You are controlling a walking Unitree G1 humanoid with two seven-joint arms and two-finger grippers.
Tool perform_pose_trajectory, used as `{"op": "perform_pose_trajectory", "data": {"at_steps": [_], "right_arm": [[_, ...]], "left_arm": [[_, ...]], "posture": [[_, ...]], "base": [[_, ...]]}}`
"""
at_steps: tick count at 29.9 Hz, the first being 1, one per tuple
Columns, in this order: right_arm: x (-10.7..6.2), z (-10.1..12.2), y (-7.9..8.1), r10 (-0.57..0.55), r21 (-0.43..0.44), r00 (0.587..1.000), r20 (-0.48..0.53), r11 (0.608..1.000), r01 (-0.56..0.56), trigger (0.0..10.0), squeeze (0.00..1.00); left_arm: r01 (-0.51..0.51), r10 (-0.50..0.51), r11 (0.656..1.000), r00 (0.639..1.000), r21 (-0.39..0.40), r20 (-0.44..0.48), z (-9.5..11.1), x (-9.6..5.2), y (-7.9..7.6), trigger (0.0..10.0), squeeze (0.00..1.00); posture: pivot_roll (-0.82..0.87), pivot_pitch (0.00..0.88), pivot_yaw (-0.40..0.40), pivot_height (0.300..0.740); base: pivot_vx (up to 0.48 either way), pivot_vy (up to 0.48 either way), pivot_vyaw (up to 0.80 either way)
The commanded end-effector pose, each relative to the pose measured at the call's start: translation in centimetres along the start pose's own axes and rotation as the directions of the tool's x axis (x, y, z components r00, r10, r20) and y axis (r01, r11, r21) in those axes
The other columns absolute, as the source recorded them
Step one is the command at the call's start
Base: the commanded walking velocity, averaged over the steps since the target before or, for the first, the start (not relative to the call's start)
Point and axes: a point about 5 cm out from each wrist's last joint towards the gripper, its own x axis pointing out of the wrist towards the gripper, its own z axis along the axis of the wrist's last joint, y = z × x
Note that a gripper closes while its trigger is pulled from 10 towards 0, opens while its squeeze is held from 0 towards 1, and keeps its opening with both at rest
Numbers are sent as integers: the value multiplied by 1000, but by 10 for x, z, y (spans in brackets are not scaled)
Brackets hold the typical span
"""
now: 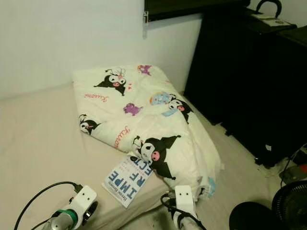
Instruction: Clean up the room
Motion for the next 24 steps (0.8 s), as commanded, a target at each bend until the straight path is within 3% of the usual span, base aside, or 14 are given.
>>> {"op": "perform_pose_trajectory", "data": {"at_steps": [1,9,12,17,21,23,24], "right_arm": [[-2,-7,0,-1,-6,1000,-29,1000,1,10000,0],[-3,-9,-1,-3,-6,999,-33,1000,3,10000,0],[-3,-9,-1,-2,-7,999,-34,1000,2,10000,0],[-3,-9,-1,-2,-7,999,-34,1000,2,10000,0],[-3,-9,-1,-1,-5,999,-34,1000,0,10000,0],[-3,-8,0,5,5,1000,-27,1000,-4,10000,0],[-3,-8,0,5,5,1000,-27,1000,-4,10000,0]], "left_arm": [[0,0,1000,1000,-7,-15,-4,-1,-3,10000,0],[0,0,1000,1000,-8,-20,-5,-2,-3,10000,0],[-7,6,999,1000,-47,-28,-6,-2,-3,10000,0],[3,-3,1000,1000,-25,-25,-6,-2,-3,10000,0],[30,-30,995,1000,93,-10,-7,-4,-5,10000,0],[57,-62,971,998,231,13,-10,-7,-8,10000,0],[57,-62,971,998,231,13,-10,-7,-8,10000,0]], "posture": [[-25,24,71,740],[-27,30,73,740],[-26,31,71,740],[-26,31,71,740],[-26,31,71,740],[-26,31,71,740],[-26,31,71,740]], "base": [[0,-480,0],[0,-271,0],[0,0,0],[0,0,0],[0,0,0],[0,0,0],[0,0,0]]}}
